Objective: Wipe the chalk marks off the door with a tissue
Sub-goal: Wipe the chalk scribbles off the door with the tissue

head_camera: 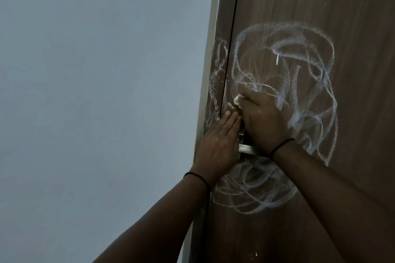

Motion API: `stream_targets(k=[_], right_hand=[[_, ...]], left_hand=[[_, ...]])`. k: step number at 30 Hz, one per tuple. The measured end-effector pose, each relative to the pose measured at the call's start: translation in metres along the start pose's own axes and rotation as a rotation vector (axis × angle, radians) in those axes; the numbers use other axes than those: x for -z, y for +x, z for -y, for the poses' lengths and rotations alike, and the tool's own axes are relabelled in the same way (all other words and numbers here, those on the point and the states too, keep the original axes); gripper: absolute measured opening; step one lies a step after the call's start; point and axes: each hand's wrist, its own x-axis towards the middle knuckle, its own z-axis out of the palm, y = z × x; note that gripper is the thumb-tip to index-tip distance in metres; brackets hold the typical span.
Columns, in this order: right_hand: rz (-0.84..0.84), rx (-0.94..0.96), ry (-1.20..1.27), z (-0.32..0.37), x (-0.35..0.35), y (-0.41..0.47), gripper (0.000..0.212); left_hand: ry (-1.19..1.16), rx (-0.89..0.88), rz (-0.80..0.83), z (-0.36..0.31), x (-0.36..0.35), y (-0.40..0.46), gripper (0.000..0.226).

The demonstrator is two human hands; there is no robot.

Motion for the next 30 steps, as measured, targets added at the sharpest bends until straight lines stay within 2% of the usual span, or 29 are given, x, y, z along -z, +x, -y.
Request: stream_targets(k=[2,4,7,9,13,14,16,18,20,22,24,26,27,30], right_hand=[[0.072,0.107,-0.076,-0.005,0.002,-0.007,0.017],[0.077,0.165,-0.117,-0.013,0.012,-0.010,0.012],[0.001,0.140,-0.057,-0.015,0.021,0.003,0.007],[0.006,0.139,-0.042,-0.006,0.020,0.020,0.006],[0.306,0.187,-0.026,-0.001,0.011,0.023,0.026],[0.333,0.212,-0.022,-0.006,0.012,0.020,0.029],[0.299,0.172,0.028,-0.014,0.019,0.018,0.022],[0.195,0.124,0.091,-0.014,0.022,0.025,0.008],[0.133,0.167,0.037,-0.004,0.019,0.035,0.004],[0.192,0.192,0.012,0.010,0.014,0.040,0.005],[0.339,0.237,-0.036,0.017,0.011,0.040,0.008],[0.434,0.265,-0.078,0.015,0.015,0.044,0.010],[0.447,0.238,-0.072,0.013,0.019,0.048,0.011],[0.349,0.207,-0.119,0.012,0.024,0.064,0.013]], left_hand=[[-0.023,0.012,-0.004,0.001,-0.001,0.002,0.053],[-0.022,0.016,-0.016,0.001,-0.001,0.002,0.052],[0.027,0.025,-0.021,-0.002,-0.002,0.000,0.052],[0.086,0.035,-0.010,-0.006,-0.003,0.001,0.051],[0.203,0.090,0.003,-0.016,0.003,0.003,0.048],[0.214,0.099,0.019,-0.017,0.006,0.003,0.051],[0.222,0.101,0.059,-0.019,0.010,0.004,0.058],[0.194,0.118,0.105,-0.020,0.014,0.005,0.060],[0.144,0.129,0.130,-0.021,0.016,0.005,0.059],[0.110,0.133,0.123,-0.022,0.017,0.005,0.053],[0.110,0.151,0.101,-0.023,0.017,0.004,0.041],[0.118,0.156,0.086,-0.023,0.018,0.005,0.044],[0.119,0.155,0.093,-0.022,0.018,0.004,0.049],[0.136,0.163,0.135,-0.020,0.018,0.004,0.059]])
